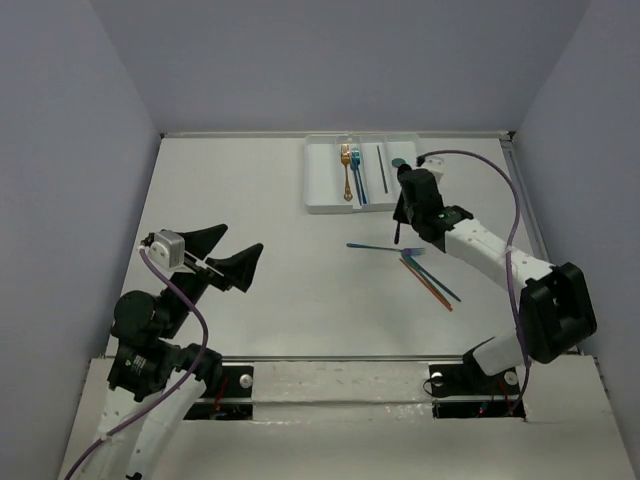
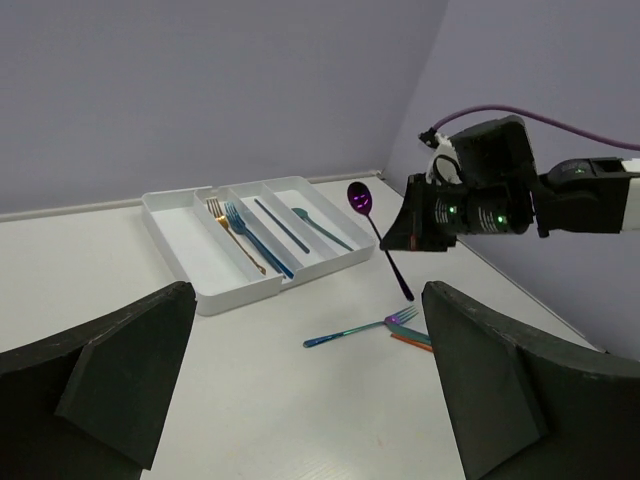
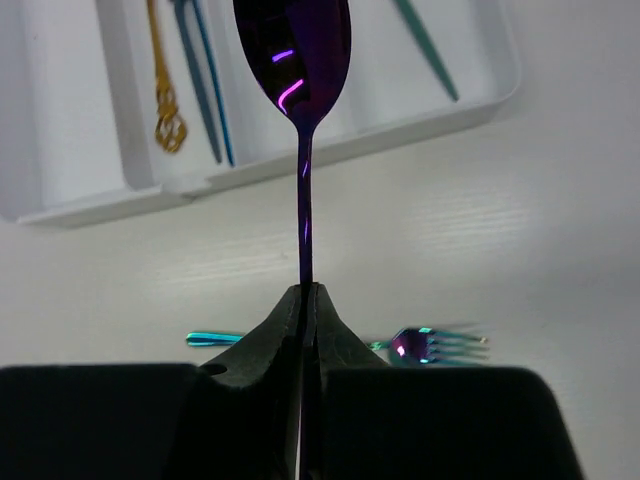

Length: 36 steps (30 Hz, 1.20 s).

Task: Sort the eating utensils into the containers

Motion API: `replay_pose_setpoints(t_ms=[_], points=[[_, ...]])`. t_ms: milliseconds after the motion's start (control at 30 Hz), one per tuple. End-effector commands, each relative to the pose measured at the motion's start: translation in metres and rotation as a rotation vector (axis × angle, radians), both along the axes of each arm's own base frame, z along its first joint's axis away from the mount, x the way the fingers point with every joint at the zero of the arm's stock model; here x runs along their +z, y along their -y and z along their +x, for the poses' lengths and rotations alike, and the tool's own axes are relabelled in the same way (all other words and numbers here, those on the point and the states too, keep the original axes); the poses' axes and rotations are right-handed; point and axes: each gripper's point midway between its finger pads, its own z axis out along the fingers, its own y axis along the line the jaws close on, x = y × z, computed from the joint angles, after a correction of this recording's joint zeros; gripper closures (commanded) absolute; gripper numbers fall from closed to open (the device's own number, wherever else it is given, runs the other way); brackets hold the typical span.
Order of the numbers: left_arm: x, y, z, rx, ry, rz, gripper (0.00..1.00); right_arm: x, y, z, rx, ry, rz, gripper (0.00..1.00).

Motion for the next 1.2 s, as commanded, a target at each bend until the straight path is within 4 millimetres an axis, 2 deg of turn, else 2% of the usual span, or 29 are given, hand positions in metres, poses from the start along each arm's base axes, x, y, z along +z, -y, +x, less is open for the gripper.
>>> replay_pose_setpoints(t_ms=[0,33,133,167,233,267,333,500,633,700,767,800,900,933,1067,1100,1133,1167], points=[[0.023,0.0,-0.008,-0.017,0.066,-0.024,0.01,0.043,0.024,0.067,0.103,0.135,0.025,1.0],[0.023,0.0,-0.008,-0.015,0.067,-0.023,0.01,0.024,0.032,0.083,0.104,0.091,0.005,1.0],[0.023,0.0,-0.007,-0.012,0.063,-0.021,0.01,0.019,0.039,0.115,0.145,0.08,-0.056,1.0],[0.023,0.0,-0.006,-0.011,0.061,-0.022,0.01,0.015,0.044,0.137,0.154,0.07,-0.065,1.0],[0.022,-0.001,-0.005,-0.006,0.061,-0.02,0.01,0.008,0.052,0.153,0.158,0.051,-0.062,1.0],[0.022,-0.001,-0.006,-0.007,0.061,-0.02,0.01,0.003,0.057,0.167,0.171,0.045,-0.049,1.0],[0.022,-0.001,-0.005,-0.003,0.059,-0.02,0.01,-0.002,0.053,0.178,0.206,0.037,-0.034,1.0],[0.023,-0.001,-0.004,-0.001,0.059,-0.017,0.01,-0.028,0.069,0.212,0.202,-0.007,-0.081,1.0],[0.022,-0.001,-0.002,0.003,0.057,-0.015,0.01,-0.04,0.078,0.225,0.181,-0.023,-0.077,1.0],[0.022,-0.001,-0.002,0.003,0.057,-0.015,0.01,-0.039,0.079,0.231,0.173,-0.013,-0.08,0.93],[0.022,-0.001,-0.002,0.002,0.056,-0.012,0.01,-0.045,0.08,0.232,0.162,-0.031,-0.078,0.81],[0.022,-0.001,-0.002,0.002,0.056,-0.012,0.01,-0.045,0.08,0.232,0.155,-0.033,-0.076,0.66],[0.022,-0.001,-0.002,0.002,0.057,-0.012,0.01,-0.035,0.08,0.227,0.146,-0.024,-0.06,0.4],[0.022,-0.001,-0.002,0.002,0.058,-0.013,0.01,-0.031,0.08,0.224,0.142,-0.018,-0.053,0.39],[0.026,-0.001,-0.006,-0.005,0.073,-0.02,0.01,-0.002,0.077,0.191,0.108,0.019,0.043,0.38],[0.027,-0.002,-0.006,-0.003,0.076,-0.024,0.01,-0.025,0.076,0.169,0.104,-0.022,0.068,0.38],[0.028,-0.004,-0.006,0.007,0.081,-0.027,0.01,0.002,0.074,0.155,0.108,0.036,0.106,0.41],[0.03,-0.005,-0.008,0.01,0.087,-0.03,0.01,0.001,0.067,0.139,0.136,0.032,0.153,0.42]])
